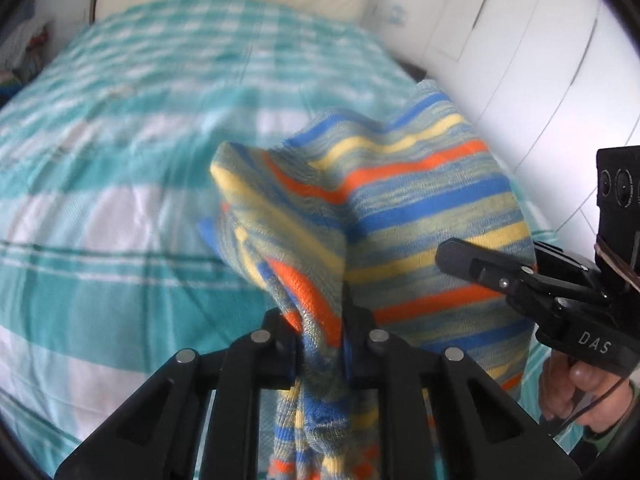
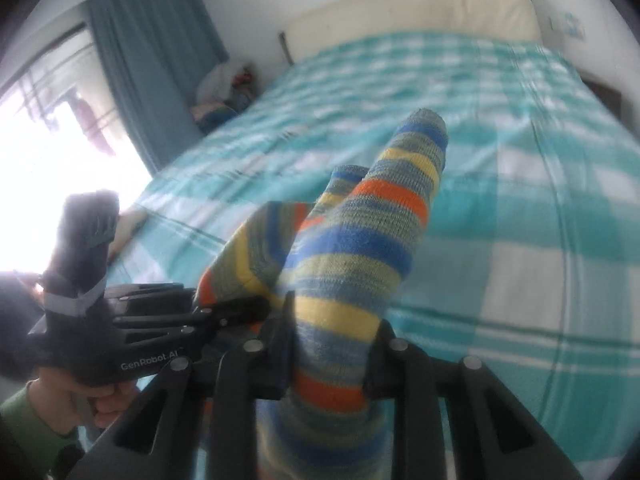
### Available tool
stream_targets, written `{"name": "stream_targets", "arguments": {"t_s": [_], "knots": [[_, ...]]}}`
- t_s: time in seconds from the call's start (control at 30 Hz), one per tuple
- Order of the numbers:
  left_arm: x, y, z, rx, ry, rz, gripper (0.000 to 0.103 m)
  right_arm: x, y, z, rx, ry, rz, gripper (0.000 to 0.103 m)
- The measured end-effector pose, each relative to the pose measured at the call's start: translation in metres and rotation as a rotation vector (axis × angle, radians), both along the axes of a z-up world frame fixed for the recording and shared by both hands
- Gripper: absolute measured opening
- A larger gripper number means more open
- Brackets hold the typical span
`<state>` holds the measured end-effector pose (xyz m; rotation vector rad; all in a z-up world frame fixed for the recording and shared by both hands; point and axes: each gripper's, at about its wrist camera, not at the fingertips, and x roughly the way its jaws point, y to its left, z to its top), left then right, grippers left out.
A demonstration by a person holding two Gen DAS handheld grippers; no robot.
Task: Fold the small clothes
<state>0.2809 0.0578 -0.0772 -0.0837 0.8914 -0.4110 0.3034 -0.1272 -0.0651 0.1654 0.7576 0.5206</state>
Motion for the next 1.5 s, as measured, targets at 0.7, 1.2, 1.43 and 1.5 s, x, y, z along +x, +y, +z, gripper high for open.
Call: {"name": "stream_targets", "arguments": {"t_s": [0.7, 1.2, 1.43, 1.5], "knots": [[-0.179, 0.007, 0.066, 0.313, -0.226, 0.407, 0.102, -0.171, -0.047, 0.054, -0.249, -0.084, -0.161, 0.102], [-0.253, 0.000, 0.073, 0.322, -0.133, 0.395, 0.102, -0.255, -0.022, 0.068, -0.299, 0.020, -0.199, 0.102], [-0.263, -0.004, 0.074, 0.330, -0.144, 0.392, 0.103, -0.269, -0.006, 0.080, -0.369, -0.026, -0.188, 0.102], [-0.263, -0.005, 0.074, 0.331, -0.144, 0.393, 0.103, -0.270, -0.003, 0.083, -0.387, -0.038, -0.190, 0.102]]}}
